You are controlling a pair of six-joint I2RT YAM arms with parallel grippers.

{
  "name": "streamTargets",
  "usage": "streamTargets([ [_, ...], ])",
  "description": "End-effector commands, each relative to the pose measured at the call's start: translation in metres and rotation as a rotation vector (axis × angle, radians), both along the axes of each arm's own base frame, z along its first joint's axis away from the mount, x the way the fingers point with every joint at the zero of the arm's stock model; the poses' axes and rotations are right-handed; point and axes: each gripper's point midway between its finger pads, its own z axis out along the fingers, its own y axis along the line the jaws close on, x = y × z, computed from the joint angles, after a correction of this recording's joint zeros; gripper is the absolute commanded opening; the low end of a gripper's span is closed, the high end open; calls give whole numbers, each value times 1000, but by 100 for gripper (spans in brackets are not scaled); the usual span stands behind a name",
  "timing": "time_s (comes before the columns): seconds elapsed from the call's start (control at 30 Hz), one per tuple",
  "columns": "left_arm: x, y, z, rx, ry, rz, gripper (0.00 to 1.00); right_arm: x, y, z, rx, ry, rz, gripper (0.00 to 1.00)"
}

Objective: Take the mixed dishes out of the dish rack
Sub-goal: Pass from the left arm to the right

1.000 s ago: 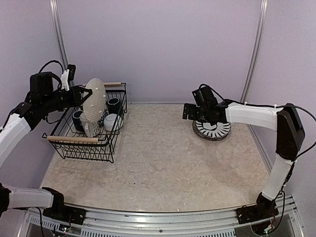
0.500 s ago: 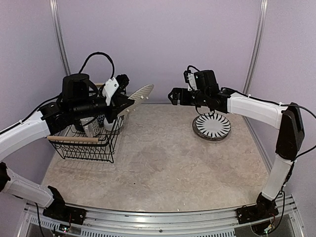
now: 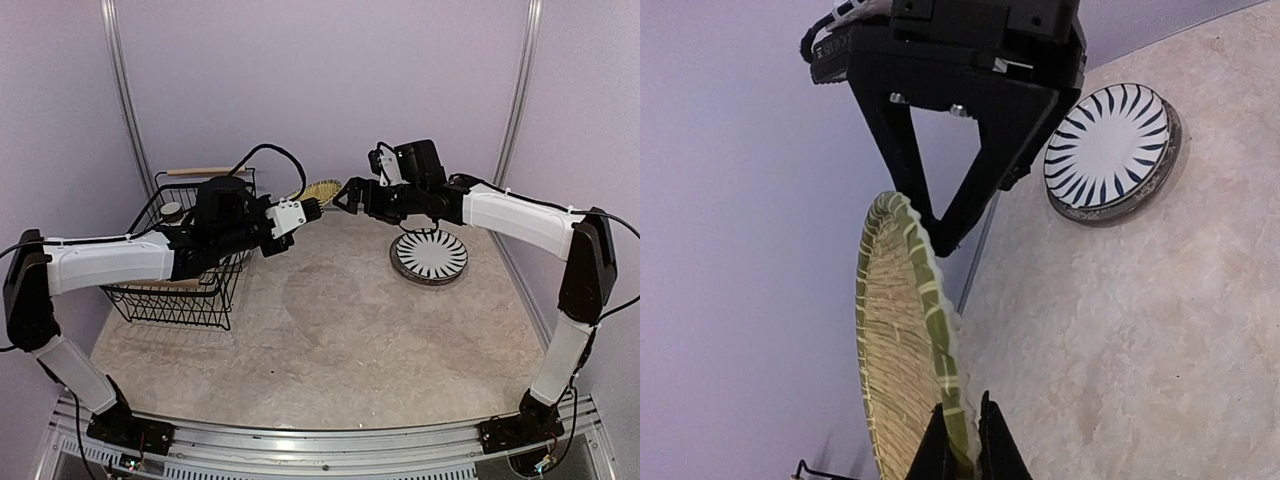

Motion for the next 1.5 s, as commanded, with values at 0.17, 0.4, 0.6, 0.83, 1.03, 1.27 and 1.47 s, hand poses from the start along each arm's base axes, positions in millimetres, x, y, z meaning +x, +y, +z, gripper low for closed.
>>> streamTargets([
  [0.17, 29, -16, -1, 43, -216, 37, 0, 4, -38, 28, 138, 28, -84, 99],
  [0.4, 34, -34, -4, 39, -284, 23, 0, 4, -14, 27, 246, 68, 2, 94],
  [0.6, 38, -50, -6, 55, -362, 29, 0, 5, 6, 10, 336, 138, 60, 86],
  [0.83, 32, -56, -14, 61, -370, 3, 0, 10, 16, -17, 341, 200, 74, 73],
  [1.03, 23, -61, -18, 62, -341, -32, 0, 13, 25, -27, 385, 224, 104, 52],
  [1.27, 20, -59, -21, 44, -311, -30, 0, 13, 23, -25, 403, 193, 103, 24],
  [1.47, 16, -56, -21, 32, -268, -23, 16, 12, 19, -22, 414, 166, 95, 3],
])
